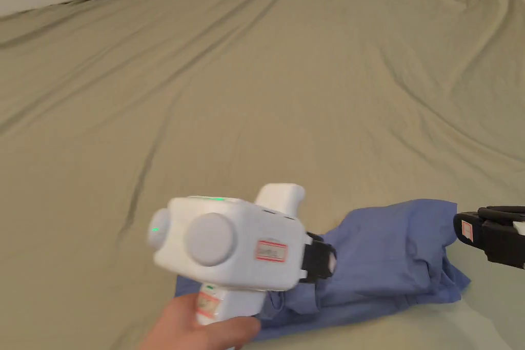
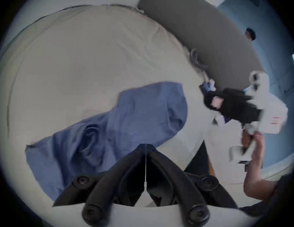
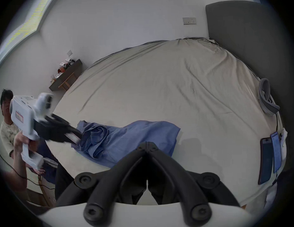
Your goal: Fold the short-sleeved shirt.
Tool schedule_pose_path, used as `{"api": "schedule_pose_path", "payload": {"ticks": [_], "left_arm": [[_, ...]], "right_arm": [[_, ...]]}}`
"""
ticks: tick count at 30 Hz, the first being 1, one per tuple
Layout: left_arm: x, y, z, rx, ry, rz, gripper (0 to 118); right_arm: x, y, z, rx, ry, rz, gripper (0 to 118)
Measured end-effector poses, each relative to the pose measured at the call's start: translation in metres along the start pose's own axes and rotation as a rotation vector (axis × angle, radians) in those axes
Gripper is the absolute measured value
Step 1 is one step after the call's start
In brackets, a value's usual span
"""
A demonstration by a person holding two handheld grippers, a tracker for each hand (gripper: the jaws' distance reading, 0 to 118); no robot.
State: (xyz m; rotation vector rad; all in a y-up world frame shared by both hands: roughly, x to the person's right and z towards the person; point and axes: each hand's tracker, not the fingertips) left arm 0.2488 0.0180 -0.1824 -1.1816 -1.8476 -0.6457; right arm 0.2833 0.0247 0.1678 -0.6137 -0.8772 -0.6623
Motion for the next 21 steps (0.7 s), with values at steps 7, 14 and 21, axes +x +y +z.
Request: {"api": "schedule_pose_path", "payload": {"ticks": [7,14,21], "left_arm": [[-0.133,-0.062,0.105,0.185,-0.038,0.3,101],[-0.209,-0.107,0.07,0.158,-0.081,0.484,101],[-0.202,-0.096,0.003,0.235,-0.247,0.471,37]], "right_arm": [[-0.015,-0.004,-0.008,-0.023,0.031,0.006,2],[-0.035,-0.006,-0.021,-0.068,0.059,0.034,2],[-0.042,-0.002,-0.018,-0.067,0.066,0.046,2]]}}
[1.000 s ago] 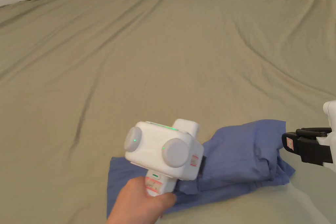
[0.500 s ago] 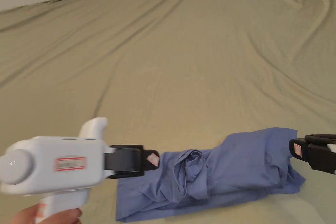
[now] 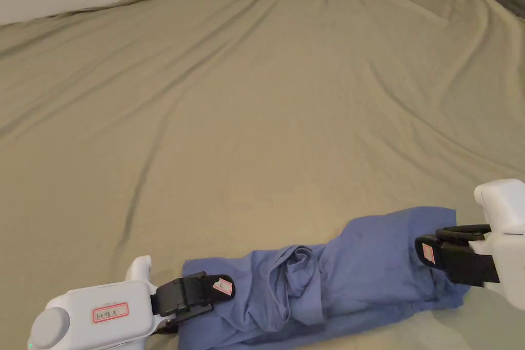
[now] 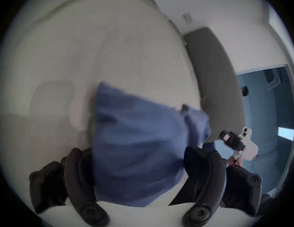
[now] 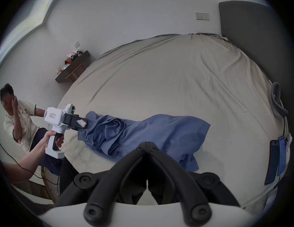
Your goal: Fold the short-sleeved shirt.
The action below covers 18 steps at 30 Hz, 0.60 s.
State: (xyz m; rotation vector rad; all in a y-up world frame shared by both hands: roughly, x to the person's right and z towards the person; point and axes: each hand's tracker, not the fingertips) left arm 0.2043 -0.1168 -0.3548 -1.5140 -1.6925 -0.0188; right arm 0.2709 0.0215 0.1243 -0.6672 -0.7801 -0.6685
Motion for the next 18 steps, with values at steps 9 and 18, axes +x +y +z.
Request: {"api": "schedule_pose_path", "payload": {"ticks": [9,18], "left_arm": [[0.002,0.009,0.036,-0.01,0.086,0.02,14],[0.039,-0.001,0.145,0.094,0.495,0.05,14]], "right_arm": [[0.007,0.0,0.001,-0.002,-0.01,-0.003,2],[0.019,0.0,0.001,0.008,0.006,-0.011,2]]}}
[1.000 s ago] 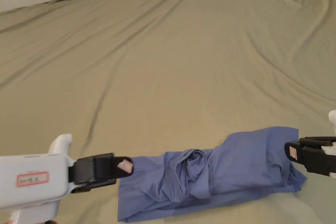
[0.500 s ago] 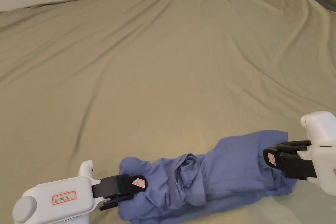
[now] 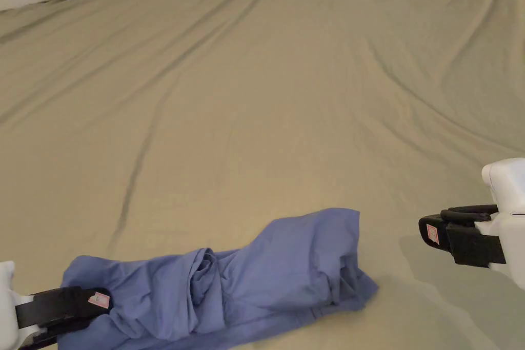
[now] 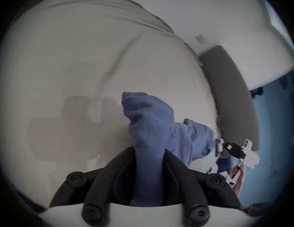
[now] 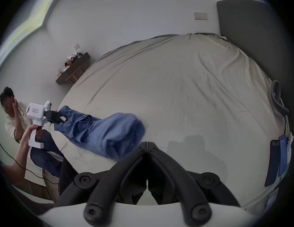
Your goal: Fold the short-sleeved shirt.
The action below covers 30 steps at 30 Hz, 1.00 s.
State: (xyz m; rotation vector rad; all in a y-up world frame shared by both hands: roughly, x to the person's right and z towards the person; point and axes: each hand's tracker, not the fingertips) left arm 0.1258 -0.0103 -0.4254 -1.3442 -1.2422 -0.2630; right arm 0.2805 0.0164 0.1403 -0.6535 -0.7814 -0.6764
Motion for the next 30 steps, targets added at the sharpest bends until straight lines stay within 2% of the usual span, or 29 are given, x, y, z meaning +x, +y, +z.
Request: {"api": "schedule_pose_path", "payload": {"ticks": [2,4,7,11,15,16,17,18,19,22,24,26,27,28,30], "left_arm": [[0.022,0.001,0.01,0.026,0.131,-0.087,14],[0.052,-0.001,0.008,0.007,0.194,-0.1,14],[0.1,0.0,-0.012,-0.017,0.23,-0.225,14],[0.173,-0.01,-0.071,-0.138,0.174,-0.412,14],[0.217,-0.017,-0.138,-0.274,0.045,-0.458,14],[0.222,-0.016,-0.149,-0.304,0.009,-0.438,19],[0.225,-0.015,-0.159,-0.334,-0.045,-0.379,37],[0.226,-0.014,-0.162,-0.348,-0.107,-0.321,65],[0.226,-0.012,-0.162,-0.37,-0.164,-0.286,78],[0.229,-0.003,-0.118,-0.267,-0.227,-0.317,79],[0.22,0.003,-0.081,-0.162,-0.149,-0.349,79],[0.216,-0.002,-0.059,-0.078,-0.028,-0.393,73],[0.212,-0.007,-0.056,-0.028,0.047,-0.445,50],[0.212,-0.012,-0.061,-0.028,0.089,-0.505,4],[0.216,-0.025,-0.088,-0.105,0.123,-0.481,2]], "right_arm": [[0.003,0.0,-0.002,0.004,0.011,-0.007,2],[0.005,0.0,-0.004,0.007,0.016,-0.011,2],[0.009,-0.002,-0.002,0.016,0.027,-0.018,2],[0.02,-0.009,0.003,0.032,0.03,-0.04,2],[0.033,-0.02,0.012,0.04,0.012,-0.072,2],[0.037,-0.023,0.014,0.041,0.008,-0.083,2],[0.041,-0.027,0.017,0.042,0.002,-0.096,2],[0.044,-0.03,0.019,0.043,-0.004,-0.108,2],[0.047,-0.032,0.021,0.042,-0.007,-0.115,2],[0.054,-0.036,0.026,0.039,-0.023,-0.129,2],[0.058,-0.036,0.026,0.037,-0.03,-0.138,2],[0.059,-0.034,0.024,0.039,-0.034,-0.139,2],[0.058,-0.033,0.023,0.041,-0.035,-0.139,2],[0.057,-0.031,0.023,0.043,-0.033,-0.138,2],[0.054,-0.028,0.021,0.043,-0.032,-0.131,2]]}}
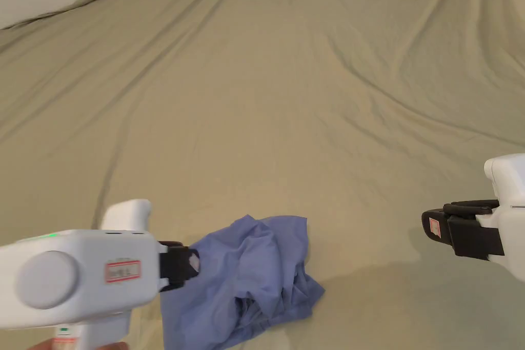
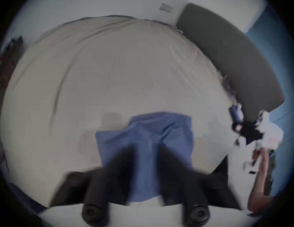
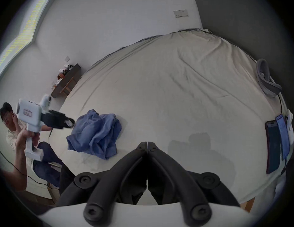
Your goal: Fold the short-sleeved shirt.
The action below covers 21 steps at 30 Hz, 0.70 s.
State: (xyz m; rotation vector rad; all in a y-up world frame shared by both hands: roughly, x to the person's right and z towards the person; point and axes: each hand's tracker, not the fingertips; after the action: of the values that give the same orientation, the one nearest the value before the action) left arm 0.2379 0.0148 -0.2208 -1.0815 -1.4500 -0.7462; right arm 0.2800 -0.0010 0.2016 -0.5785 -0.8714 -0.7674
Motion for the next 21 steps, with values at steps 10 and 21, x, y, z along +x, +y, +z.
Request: {"api": "schedule_pose_path", "payload": {"ticks": [10,21], "left_arm": [[0.084,0.024,-0.122,-0.142,-0.21,-0.079,2],[0.035,0.009,-0.001,0.072,-0.373,-0.063,2]], "right_arm": [[-0.01,0.004,-0.001,-0.032,-0.039,0.03,2],[-0.077,0.033,-0.013,-0.033,0.016,0.184,2]]}}
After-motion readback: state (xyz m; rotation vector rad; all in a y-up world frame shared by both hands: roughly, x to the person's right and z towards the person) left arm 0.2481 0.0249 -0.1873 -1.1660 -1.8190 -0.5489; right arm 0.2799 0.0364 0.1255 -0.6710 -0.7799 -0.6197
